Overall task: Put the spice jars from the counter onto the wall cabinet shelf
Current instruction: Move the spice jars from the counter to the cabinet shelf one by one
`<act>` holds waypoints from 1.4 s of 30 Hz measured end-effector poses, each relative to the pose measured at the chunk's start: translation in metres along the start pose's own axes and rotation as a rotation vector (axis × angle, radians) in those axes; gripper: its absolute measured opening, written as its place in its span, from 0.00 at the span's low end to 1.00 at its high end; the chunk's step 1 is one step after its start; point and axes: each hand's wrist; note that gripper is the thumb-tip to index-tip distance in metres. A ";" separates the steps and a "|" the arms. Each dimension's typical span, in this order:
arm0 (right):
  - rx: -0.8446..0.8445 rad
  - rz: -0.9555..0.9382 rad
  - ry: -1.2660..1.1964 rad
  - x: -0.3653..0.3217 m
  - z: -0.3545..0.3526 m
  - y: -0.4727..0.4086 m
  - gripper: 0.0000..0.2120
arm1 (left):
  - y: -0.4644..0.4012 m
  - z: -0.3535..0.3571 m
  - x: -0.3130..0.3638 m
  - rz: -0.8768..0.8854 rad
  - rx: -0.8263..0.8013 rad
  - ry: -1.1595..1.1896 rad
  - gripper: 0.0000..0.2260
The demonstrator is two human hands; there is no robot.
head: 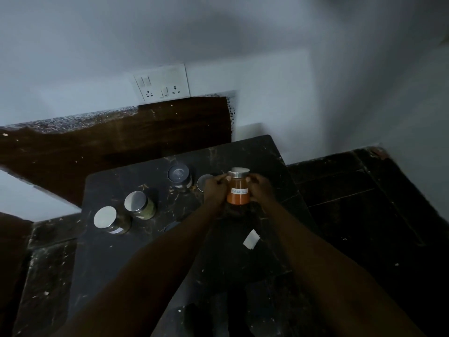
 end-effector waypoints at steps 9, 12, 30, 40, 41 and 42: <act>0.071 -0.259 -0.104 -0.092 -0.014 0.011 0.21 | 0.046 -0.032 0.062 0.297 0.086 0.258 0.13; 0.097 -0.409 -0.068 -0.135 -0.018 0.021 0.21 | 0.070 -0.051 0.091 0.406 0.131 0.307 0.15; 0.172 -1.018 -0.270 -0.379 -0.005 0.085 0.22 | 0.193 -0.203 0.262 0.904 0.381 0.541 0.15; 0.131 -1.175 -0.074 -0.502 0.038 0.049 0.22 | 0.192 -0.296 0.336 0.960 0.533 0.522 0.15; 0.112 -1.167 -0.057 -0.509 0.045 0.040 0.22 | 0.186 -0.305 0.342 0.942 0.548 0.500 0.15; 0.099 -1.161 -0.032 -0.515 0.053 0.032 0.22 | 0.179 -0.313 0.346 0.913 0.555 0.477 0.15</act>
Point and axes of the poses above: each hand's wrist, its own y-axis away from the middle knuckle, its own z-axis out of the palm, x = y × z, and after that the axes turned 15 degrees about -z, right-handed
